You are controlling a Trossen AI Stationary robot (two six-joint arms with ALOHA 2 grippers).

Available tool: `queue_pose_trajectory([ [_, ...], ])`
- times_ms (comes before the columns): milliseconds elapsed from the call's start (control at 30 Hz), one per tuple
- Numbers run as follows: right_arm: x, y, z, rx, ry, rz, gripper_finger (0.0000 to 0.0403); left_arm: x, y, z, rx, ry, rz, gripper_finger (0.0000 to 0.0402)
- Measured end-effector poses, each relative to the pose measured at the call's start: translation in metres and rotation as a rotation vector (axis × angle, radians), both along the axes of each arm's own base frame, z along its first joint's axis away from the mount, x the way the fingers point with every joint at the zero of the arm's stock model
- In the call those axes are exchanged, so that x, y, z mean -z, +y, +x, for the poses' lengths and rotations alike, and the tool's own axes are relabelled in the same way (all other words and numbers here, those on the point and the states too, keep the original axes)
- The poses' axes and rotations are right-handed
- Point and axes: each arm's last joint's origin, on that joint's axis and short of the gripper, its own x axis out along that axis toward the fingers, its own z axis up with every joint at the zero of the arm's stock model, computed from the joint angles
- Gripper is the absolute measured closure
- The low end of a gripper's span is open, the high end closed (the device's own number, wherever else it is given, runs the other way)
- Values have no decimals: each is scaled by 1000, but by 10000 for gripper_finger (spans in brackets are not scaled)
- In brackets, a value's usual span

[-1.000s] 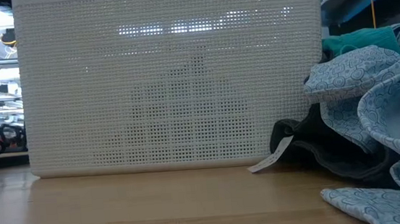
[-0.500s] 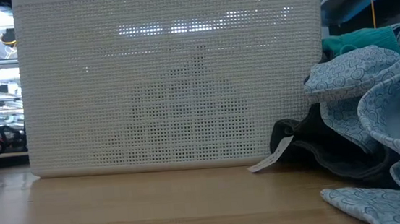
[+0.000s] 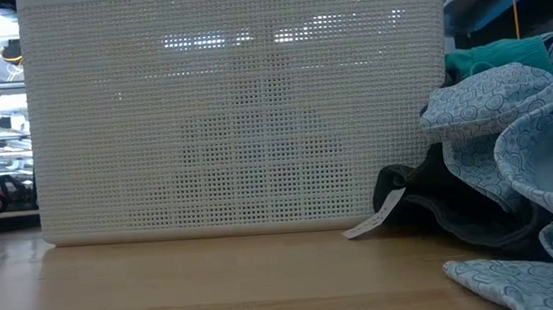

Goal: Sort clothes
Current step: Put the gray sock into the bottom white bin, then put the white patterned shirt into the bottom white bin

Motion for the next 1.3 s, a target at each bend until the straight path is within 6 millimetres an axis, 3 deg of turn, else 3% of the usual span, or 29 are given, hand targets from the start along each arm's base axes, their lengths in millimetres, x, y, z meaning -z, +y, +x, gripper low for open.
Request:
queue_pose_trajectory([
  [200,5,1,2,-26,31,5,226,0,0,0,0,-1,0,251],
  [467,-16,18,-28,3,69,108,160,0,0,0,0,-2,0,251],
  [967,-50,118,-88,-21,-93,148,154,0,0,0,0,-1,-1,251],
  [1300,-53,172,-123,29,-178,253,155,0,0,0,0,0,-1,251],
])
